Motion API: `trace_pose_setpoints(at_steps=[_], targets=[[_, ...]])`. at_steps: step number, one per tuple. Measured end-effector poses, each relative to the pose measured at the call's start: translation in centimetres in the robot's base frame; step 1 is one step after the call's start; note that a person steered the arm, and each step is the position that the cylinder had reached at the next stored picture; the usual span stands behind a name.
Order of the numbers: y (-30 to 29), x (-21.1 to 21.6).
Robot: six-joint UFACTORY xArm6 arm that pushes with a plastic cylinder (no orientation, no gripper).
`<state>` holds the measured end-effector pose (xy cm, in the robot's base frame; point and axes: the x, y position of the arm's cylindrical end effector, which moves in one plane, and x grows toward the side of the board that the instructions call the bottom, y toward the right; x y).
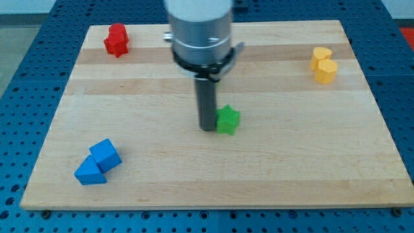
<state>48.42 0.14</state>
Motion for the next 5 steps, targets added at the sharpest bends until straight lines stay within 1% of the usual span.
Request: trace_pose_setpoints(at_steps=[3,4,5], targets=[[12.8,0.0],[16.2,0.0],[18.1,0.3]])
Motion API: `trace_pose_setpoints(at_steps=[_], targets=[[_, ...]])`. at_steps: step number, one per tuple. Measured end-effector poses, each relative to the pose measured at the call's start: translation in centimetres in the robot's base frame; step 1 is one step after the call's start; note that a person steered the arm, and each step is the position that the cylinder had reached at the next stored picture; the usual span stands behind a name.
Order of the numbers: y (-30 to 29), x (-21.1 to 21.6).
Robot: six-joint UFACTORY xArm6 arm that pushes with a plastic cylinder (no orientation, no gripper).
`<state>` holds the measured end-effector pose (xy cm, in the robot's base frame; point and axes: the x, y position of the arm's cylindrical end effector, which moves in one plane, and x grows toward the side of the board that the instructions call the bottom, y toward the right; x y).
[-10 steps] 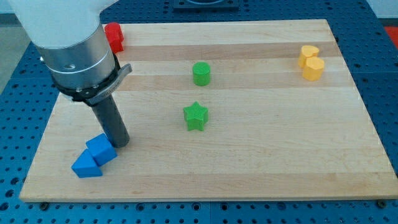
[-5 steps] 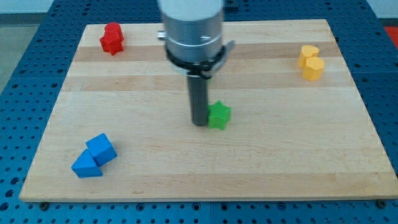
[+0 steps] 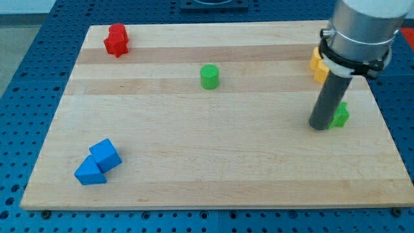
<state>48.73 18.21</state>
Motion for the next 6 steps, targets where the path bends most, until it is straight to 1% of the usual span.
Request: trace_pose_setpoints(at_steps=[1,2,3,6], targets=[[0.9,1.4],[2.9,1.6],[4.0,0.6],[4.0,-3.3]])
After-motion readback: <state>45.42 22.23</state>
